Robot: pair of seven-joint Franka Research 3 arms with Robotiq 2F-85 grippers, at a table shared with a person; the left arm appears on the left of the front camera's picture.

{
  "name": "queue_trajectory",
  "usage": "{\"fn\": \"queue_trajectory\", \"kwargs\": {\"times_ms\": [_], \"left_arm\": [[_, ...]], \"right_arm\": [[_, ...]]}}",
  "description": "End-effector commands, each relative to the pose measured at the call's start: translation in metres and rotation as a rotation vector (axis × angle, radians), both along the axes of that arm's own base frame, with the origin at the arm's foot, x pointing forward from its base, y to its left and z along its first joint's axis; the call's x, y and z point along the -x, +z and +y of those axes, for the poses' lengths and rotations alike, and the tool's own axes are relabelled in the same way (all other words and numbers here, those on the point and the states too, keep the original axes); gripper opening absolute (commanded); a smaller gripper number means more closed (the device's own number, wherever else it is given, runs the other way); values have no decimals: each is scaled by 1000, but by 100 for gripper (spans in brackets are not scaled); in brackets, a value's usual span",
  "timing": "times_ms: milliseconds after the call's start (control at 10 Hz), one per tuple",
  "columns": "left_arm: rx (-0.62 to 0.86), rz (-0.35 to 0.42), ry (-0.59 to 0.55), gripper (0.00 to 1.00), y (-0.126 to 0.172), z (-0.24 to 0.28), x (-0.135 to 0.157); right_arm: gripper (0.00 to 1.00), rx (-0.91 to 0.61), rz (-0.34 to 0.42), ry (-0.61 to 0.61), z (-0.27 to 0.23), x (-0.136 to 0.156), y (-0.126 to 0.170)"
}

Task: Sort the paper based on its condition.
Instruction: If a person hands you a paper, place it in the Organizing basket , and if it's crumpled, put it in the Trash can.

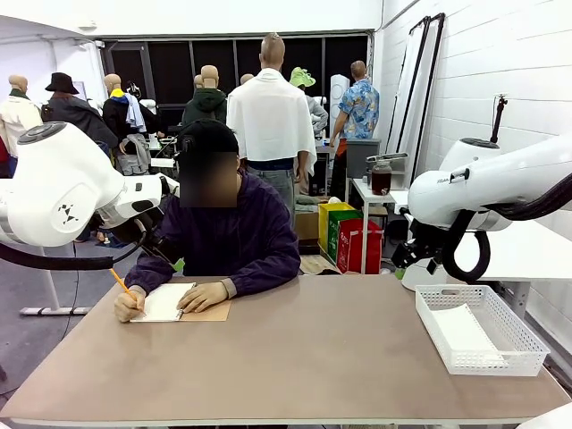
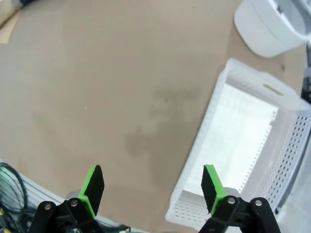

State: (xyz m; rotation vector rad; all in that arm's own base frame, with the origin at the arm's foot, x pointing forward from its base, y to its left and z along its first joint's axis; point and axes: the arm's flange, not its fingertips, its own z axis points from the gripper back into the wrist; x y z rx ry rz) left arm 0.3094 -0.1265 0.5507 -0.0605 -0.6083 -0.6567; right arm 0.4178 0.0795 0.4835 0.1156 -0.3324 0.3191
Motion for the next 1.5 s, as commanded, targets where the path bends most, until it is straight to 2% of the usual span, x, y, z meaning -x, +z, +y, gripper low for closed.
{"fn": "queue_trajectory", "kwargs": {"times_ms": [0, 100, 200, 500, 700, 1100, 1200, 1400], "left_arm": [[1, 4, 1, 100, 0, 1, 0], [1, 4, 1, 100, 0, 1, 0], [1, 4, 1, 100, 0, 1, 0], [1, 4, 1, 100, 0, 1, 0], [1, 4, 1, 100, 0, 1, 0], [1, 4, 1, 100, 0, 1, 0], [1, 4, 1, 100, 0, 1, 0], [1, 4, 1, 100, 0, 1, 0]], "right_arm": [[100, -50, -134, 117, 24, 10, 15], [100, -60, -206, 183, 40, 19, 26], [100, -79, -230, 244, 51, 27, 32], [100, -154, -268, 436, 73, 50, 42], [100, -132, -280, 525, 82, 61, 42], [100, -20, -256, 582, 96, 74, 38], [100, -79, -262, 559, 95, 67, 43], [100, -79, -262, 559, 95, 67, 43]]}}
